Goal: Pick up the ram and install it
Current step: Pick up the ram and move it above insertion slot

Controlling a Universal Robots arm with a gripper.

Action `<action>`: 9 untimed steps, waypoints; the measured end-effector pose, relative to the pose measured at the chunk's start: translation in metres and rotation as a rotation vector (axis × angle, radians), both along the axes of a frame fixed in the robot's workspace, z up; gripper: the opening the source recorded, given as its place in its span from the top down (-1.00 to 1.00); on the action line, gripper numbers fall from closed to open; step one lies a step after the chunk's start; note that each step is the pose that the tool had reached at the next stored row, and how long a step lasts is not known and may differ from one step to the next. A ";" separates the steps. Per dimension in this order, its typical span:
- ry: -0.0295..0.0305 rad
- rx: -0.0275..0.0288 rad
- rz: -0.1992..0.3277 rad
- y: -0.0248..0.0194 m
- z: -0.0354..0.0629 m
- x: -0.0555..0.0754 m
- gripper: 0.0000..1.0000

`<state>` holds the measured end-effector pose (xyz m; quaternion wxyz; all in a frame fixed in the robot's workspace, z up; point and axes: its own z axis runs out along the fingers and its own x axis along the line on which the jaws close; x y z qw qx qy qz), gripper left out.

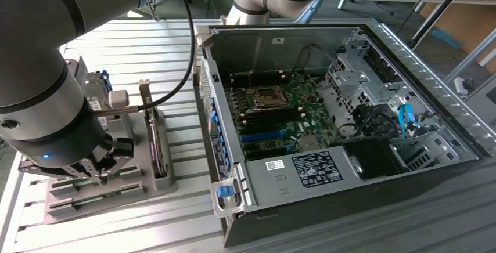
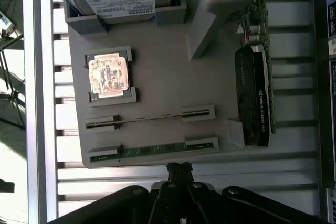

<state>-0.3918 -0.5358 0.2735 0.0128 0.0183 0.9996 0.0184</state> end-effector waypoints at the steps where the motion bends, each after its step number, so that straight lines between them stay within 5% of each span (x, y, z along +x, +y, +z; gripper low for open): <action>1: 0.0000 0.0000 0.000 0.0000 -0.0017 0.000 0.80; 9: 0.0001 0.0000 0.003 -0.0004 -0.0211 0.000 0.80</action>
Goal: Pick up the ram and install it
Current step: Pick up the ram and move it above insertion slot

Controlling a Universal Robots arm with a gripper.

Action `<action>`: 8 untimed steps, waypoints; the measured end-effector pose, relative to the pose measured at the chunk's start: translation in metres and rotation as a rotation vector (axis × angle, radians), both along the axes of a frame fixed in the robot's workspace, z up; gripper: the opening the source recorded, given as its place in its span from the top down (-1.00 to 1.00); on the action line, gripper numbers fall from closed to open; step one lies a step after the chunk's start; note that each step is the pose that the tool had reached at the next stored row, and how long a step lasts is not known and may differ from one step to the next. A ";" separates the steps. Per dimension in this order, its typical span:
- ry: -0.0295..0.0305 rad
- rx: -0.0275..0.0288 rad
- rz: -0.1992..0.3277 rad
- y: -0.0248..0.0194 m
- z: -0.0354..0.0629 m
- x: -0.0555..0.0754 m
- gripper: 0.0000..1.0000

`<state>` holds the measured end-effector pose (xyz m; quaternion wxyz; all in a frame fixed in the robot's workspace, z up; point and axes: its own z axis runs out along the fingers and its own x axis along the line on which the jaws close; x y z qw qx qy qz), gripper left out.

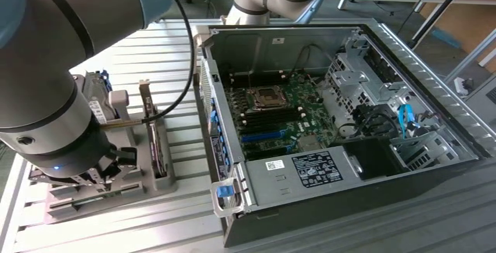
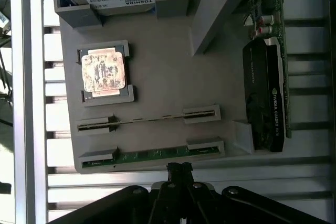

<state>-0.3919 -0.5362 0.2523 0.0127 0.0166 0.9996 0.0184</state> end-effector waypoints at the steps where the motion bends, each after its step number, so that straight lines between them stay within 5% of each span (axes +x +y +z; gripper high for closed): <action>1: -0.0001 0.0001 0.000 0.0000 -0.0023 0.000 0.80; 8: 0.0001 0.0001 0.003 -0.0003 -0.0227 0.000 0.80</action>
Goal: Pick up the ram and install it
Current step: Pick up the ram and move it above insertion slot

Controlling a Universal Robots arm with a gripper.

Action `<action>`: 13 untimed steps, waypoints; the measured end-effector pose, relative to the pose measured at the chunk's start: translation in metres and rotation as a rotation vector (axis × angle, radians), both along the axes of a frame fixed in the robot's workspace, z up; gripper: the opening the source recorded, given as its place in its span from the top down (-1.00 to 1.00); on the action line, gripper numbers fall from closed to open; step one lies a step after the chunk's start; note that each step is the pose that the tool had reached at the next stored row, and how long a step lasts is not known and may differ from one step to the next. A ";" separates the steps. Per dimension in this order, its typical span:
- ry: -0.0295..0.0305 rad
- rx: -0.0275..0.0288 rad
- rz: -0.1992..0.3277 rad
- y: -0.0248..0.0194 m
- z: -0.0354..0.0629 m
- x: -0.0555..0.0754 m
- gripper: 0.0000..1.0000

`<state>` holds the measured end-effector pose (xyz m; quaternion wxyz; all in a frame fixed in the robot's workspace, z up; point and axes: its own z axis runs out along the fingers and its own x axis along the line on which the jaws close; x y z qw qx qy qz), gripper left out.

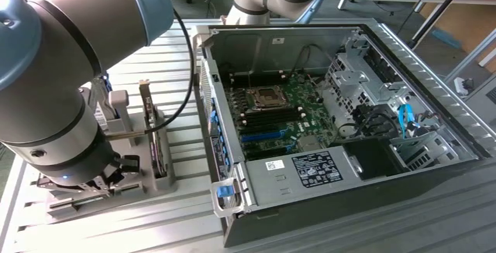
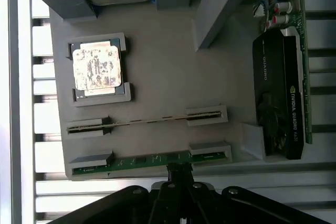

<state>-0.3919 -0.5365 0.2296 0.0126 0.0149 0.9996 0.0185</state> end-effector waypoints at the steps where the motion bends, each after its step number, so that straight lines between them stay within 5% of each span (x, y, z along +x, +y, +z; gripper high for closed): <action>1: 0.0001 0.0000 0.000 0.0000 -0.0023 0.000 0.80; 8: 0.0001 -0.0001 0.002 0.0000 -0.0051 0.000 0.80; 13: 0.0001 -0.0001 0.092 0.0000 -0.0057 0.000 0.80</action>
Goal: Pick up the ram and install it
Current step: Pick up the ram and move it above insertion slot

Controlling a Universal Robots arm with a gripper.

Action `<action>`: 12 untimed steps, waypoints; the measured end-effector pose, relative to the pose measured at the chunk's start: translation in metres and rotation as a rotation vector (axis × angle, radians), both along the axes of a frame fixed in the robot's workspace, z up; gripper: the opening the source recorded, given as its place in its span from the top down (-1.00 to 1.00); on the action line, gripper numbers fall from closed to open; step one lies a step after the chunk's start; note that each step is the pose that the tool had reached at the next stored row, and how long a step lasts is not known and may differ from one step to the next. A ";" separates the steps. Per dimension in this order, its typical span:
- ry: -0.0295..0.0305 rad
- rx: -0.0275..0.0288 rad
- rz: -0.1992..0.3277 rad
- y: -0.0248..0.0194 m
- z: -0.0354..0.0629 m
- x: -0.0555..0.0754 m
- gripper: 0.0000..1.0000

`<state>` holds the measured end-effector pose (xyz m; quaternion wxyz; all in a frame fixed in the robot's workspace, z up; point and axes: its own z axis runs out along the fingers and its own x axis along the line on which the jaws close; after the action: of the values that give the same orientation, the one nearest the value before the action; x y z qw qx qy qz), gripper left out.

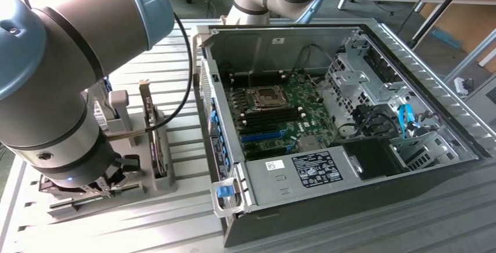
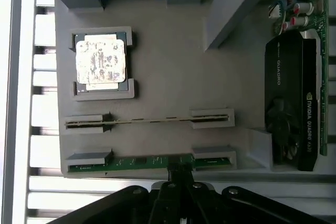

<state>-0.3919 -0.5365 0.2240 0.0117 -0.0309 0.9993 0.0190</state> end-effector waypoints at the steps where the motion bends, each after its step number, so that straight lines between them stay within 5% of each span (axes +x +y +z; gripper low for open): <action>1: 0.0000 0.0000 0.018 0.0000 -0.0002 0.000 0.80; 12: 0.0000 0.0000 0.235 0.0000 -0.0034 0.000 0.80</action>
<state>-0.3919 -0.5365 0.2206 0.0094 -0.1478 0.9888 0.0202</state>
